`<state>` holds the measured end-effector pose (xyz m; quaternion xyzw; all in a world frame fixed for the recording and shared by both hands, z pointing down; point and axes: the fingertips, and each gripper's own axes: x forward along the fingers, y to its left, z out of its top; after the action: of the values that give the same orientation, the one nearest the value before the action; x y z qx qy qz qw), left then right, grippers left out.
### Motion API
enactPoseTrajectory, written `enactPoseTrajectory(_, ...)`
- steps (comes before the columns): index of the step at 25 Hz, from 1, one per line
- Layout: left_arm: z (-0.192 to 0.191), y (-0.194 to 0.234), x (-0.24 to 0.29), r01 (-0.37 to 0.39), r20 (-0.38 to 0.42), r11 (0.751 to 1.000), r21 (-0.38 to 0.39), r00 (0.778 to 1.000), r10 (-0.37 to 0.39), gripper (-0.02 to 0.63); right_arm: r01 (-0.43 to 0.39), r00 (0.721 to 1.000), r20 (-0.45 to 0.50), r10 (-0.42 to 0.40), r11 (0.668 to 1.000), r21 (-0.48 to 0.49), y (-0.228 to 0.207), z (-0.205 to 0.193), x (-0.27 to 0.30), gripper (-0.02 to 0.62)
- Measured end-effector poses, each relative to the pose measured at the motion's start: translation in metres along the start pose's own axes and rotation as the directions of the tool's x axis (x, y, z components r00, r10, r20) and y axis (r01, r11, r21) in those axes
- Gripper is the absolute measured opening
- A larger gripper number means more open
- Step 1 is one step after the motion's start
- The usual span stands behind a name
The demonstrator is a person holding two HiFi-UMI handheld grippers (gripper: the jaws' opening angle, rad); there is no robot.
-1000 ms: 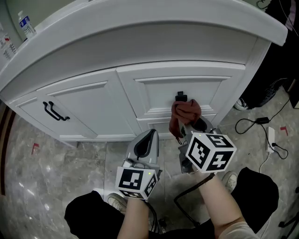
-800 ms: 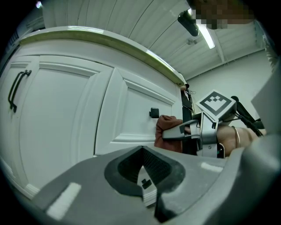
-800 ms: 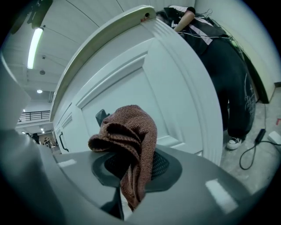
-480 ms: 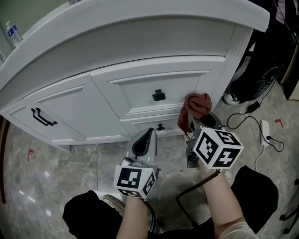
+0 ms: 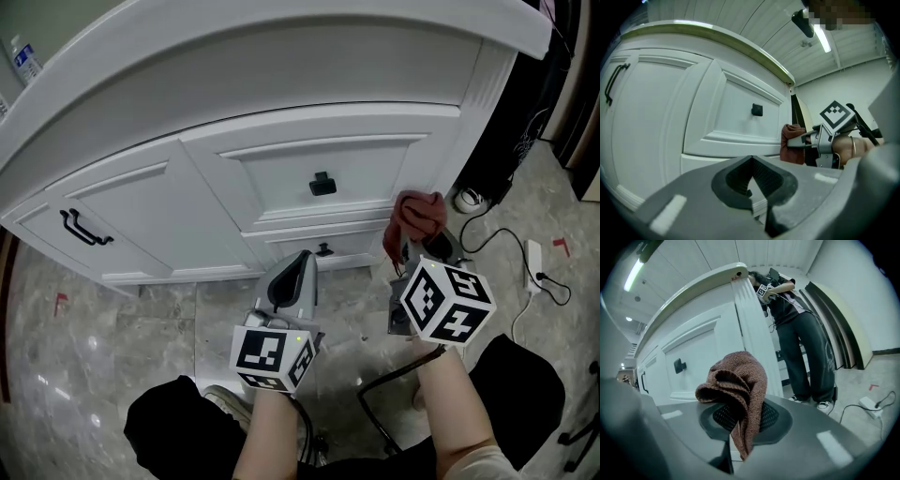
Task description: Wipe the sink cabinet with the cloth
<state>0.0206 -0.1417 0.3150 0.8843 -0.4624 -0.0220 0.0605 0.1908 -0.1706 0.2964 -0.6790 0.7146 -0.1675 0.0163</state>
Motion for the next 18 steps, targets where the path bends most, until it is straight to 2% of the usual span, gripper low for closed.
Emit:
enactPoseTrajectory(2,-0.004,0.007,-0.004,-0.01,-0.002,1.0,-0.009,1.0,0.01,0.0,0.027,1.0,-0.012,-0.027,0.999,0.02,-0.01,-0.008,-0.001,0.081)
enactPoseTrajectory(6,-0.015,0.026,-0.013,-0.045,-0.017,0.999,-0.02,0.999,0.045,0.0,-0.009,0.999,-0.03,0.01,0.999,0.032,0.01,-0.032,0.003,0.081)
enactPoseTrajectory(9,-0.024,0.047,-0.023,-0.087,-0.028,0.996,-0.031,0.996,0.087,0.0,-0.089,0.993,-0.077,0.088,0.996,-0.007,0.052,-0.064,0.01,0.081)
enactPoseTrajectory(13,-0.032,0.076,-0.041,-0.145,-0.043,0.989,-0.04,0.989,0.143,0.0,-0.235,0.965,-0.131,0.226,0.971,-0.053,0.117,-0.106,0.021,0.083)
enactPoseTrajectory(18,-0.033,0.103,-0.061,-0.195,-0.044,0.98,-0.035,0.98,0.193,0.0,-0.334,0.933,-0.167,0.32,0.94,-0.066,0.173,-0.136,0.041,0.082)
